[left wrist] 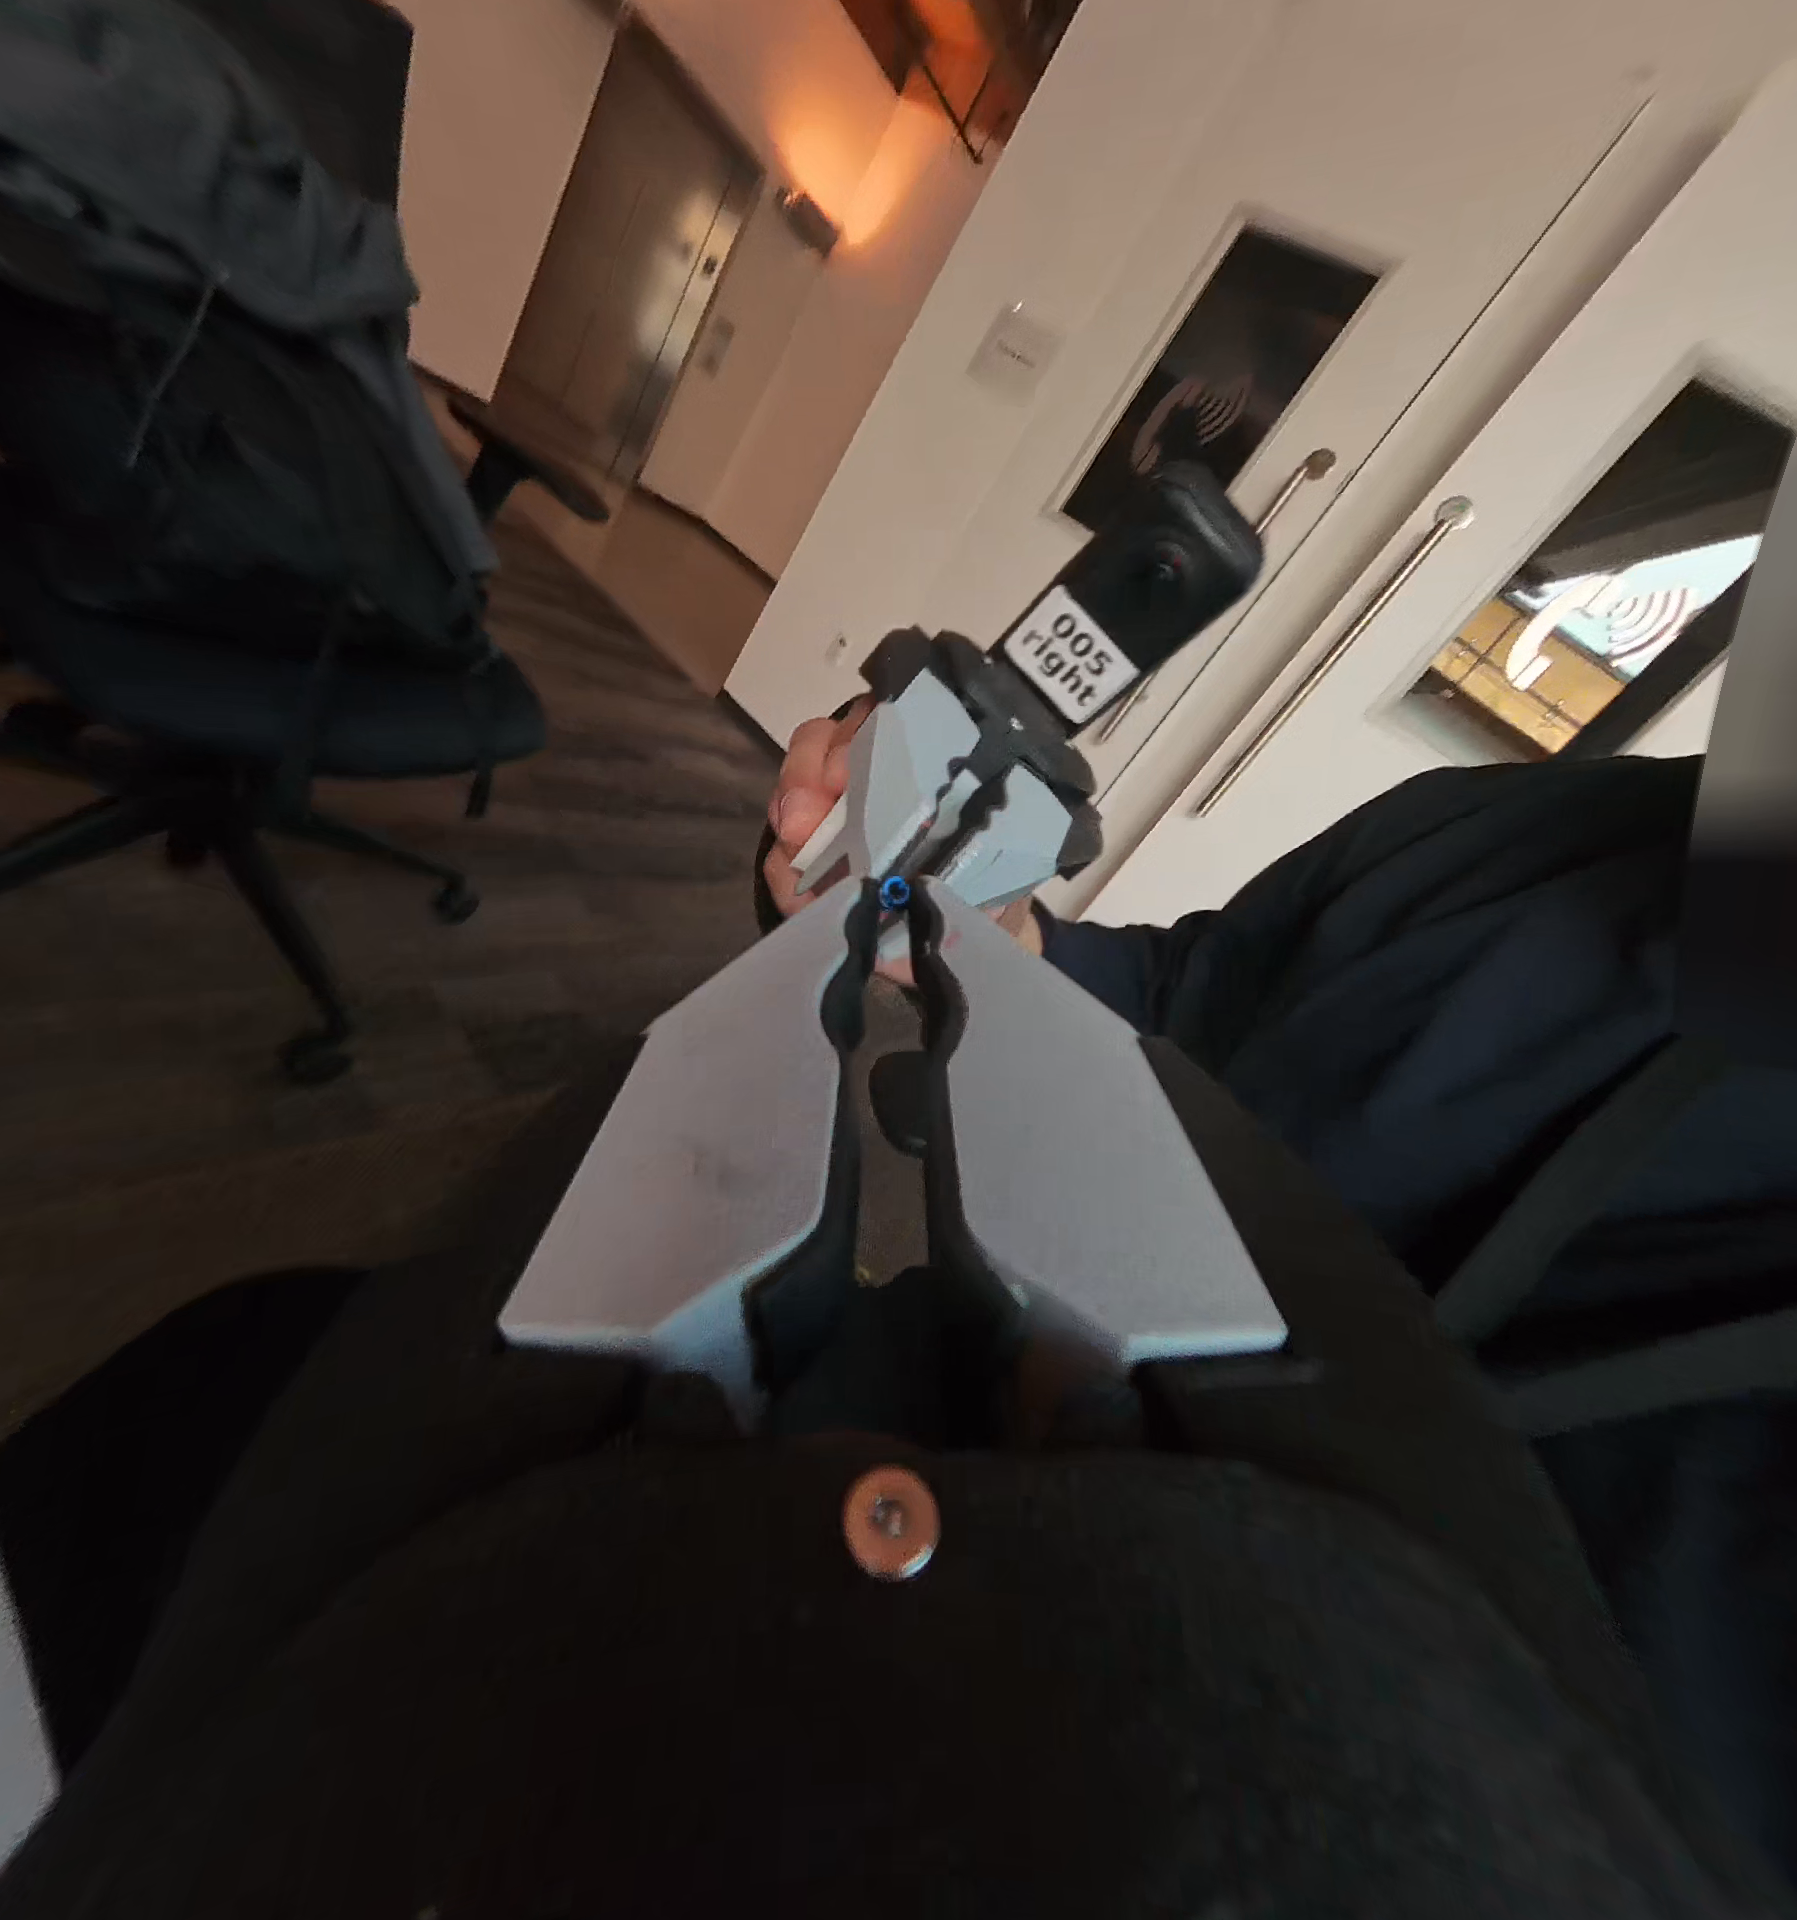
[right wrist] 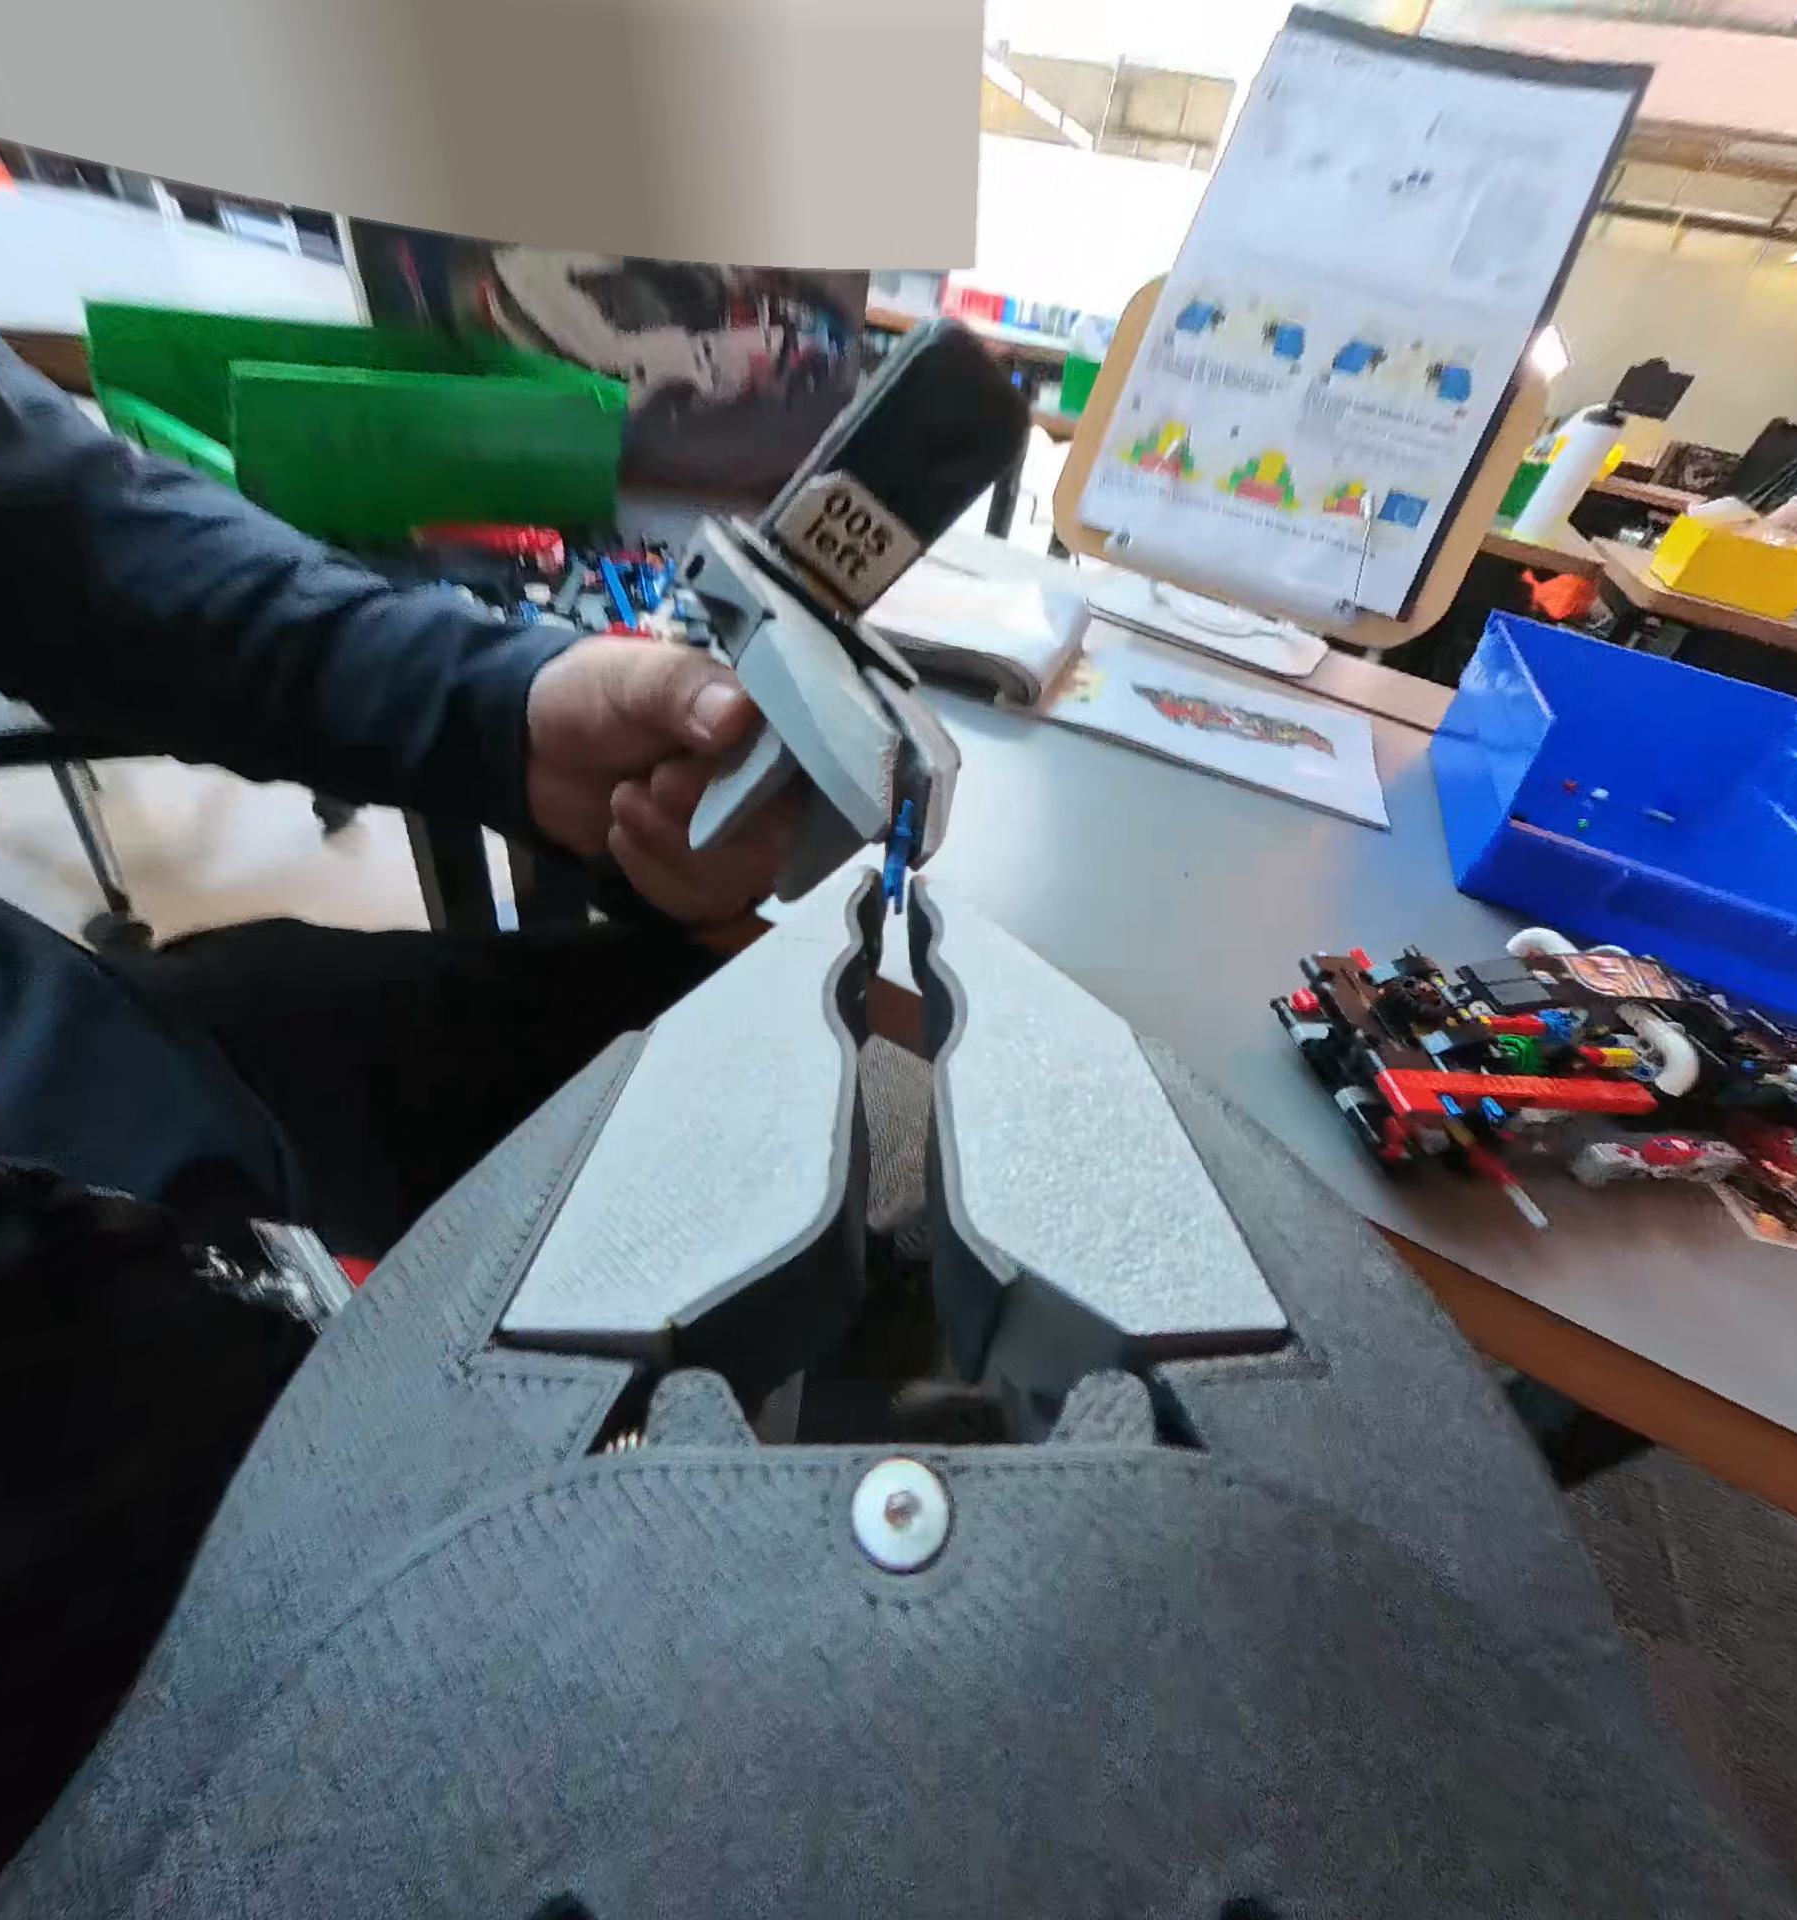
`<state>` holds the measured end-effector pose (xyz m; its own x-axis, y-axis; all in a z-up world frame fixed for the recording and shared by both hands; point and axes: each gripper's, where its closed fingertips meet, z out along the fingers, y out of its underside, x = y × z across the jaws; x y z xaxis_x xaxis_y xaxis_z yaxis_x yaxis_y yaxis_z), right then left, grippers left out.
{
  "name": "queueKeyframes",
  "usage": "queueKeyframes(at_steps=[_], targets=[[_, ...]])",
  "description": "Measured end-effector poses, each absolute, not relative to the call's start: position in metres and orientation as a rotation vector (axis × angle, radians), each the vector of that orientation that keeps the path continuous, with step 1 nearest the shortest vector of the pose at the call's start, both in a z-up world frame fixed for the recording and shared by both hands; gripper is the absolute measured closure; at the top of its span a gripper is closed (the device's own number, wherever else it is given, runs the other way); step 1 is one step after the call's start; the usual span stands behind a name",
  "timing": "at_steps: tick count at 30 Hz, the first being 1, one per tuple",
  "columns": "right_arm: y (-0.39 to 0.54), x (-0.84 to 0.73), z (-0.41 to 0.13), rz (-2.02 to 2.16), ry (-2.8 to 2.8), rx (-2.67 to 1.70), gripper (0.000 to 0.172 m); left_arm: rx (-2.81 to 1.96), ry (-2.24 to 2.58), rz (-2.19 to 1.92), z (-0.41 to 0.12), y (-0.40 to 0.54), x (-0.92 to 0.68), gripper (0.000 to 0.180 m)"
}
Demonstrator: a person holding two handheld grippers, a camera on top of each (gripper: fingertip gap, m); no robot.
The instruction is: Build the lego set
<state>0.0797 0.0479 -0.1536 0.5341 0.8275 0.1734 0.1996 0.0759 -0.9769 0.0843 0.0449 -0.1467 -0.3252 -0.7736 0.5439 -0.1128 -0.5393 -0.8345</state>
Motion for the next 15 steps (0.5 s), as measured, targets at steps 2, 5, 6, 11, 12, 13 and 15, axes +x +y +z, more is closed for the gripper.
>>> queueKeyframes(at_steps=[2, 5, 6, 11, 12, 13, 15], targets=[[0.048, 0.084, -0.142, 0.61, -0.887, -1.41, 0.17, -1.413, 1.13, -1.959, -0.141, 0.041, 0.084, 0.176], [0.042, 0.084, -0.129, 0.603, -0.883, -1.34, 0.17, -1.283, 1.044, -2.008, -0.125, 0.038, 0.081, 0.176], [0.039, 0.084, -0.127, 0.588, -0.892, -1.326, 0.169, -1.252, 1.026, -2.005, -0.121, 0.038, 0.08, 0.177], [0.03, 0.076, -0.118, 0.541, -0.929, -1.271, 0.167, -1.163, 0.995, -2.028, -0.108, 0.029, 0.076, 0.176], [0.029, 0.074, -0.116, 0.539, -0.935, -1.266, 0.166, -1.158, 0.992, -2.03, -0.108, 0.027, 0.077, 0.176], [0.028, 0.072, -0.115, 0.532, -0.94, -1.264, 0.167, -1.151, 0.987, -2.037, -0.107, 0.026, 0.077, 0.176], [0.029, 0.071, -0.113, 0.5, -0.94, -1.252, 0.17, -1.144, 0.98, -2.062, -0.106, 0.022, 0.077, 0.176]])
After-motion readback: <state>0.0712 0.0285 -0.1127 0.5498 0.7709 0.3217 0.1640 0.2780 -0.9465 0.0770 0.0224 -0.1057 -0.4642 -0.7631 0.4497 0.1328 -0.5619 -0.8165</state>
